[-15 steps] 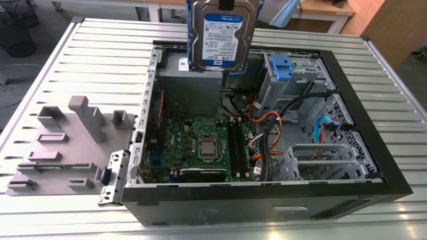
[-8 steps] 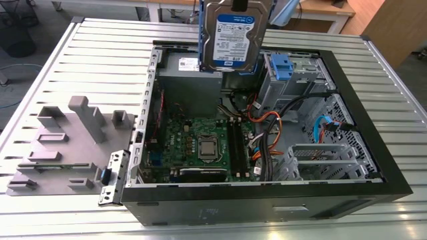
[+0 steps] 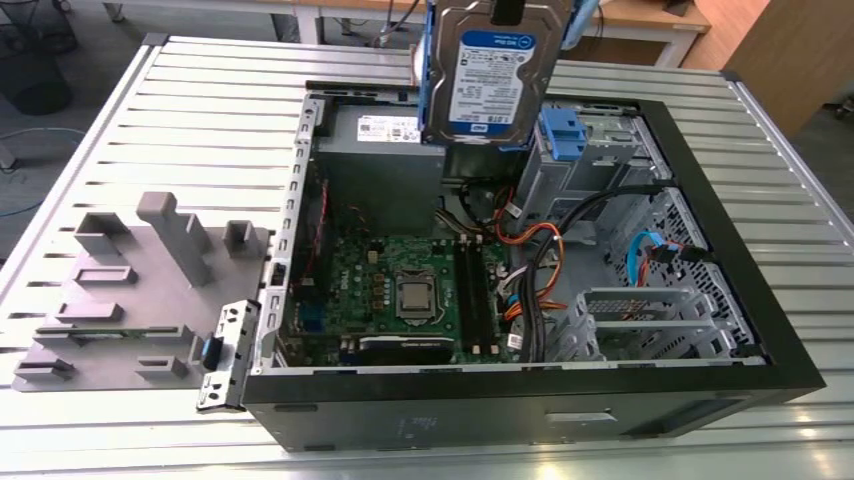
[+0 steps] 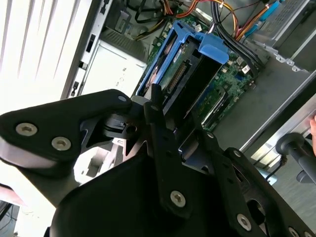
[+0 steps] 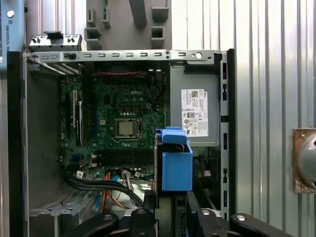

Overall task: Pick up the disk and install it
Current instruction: 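Pick up the disk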

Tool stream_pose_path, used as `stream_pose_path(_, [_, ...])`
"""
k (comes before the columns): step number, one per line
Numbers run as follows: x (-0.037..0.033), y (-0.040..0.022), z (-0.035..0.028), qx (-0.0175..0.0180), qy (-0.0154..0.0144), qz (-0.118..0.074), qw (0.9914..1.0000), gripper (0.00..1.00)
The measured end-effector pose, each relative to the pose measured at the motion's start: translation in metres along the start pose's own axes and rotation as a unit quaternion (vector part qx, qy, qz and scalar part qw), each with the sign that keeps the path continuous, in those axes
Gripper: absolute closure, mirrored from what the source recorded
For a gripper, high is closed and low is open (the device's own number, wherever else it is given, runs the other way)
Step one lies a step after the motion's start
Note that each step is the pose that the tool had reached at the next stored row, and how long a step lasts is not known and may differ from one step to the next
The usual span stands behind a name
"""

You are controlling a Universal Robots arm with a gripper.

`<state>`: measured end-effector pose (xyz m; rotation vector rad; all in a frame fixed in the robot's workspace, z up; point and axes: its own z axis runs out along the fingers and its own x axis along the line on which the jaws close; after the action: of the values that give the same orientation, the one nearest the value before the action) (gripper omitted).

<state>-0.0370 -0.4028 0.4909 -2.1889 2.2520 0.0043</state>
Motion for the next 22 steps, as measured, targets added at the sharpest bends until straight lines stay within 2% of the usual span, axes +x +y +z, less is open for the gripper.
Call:
stream_pose_path(4, [-0.0002,-0.0054,0.0000,0.0000,0.0001,0.000,1.00000,0.65])
stream_pose_path(14, [0.0006,-0.0056,0.0000,0.0000,0.0001,0.000,1.00000,0.65])
stream_pose_path(22, [0.0067,-0.0057,0.0001,0.0000,0.0000,0.000,1.00000,0.65])
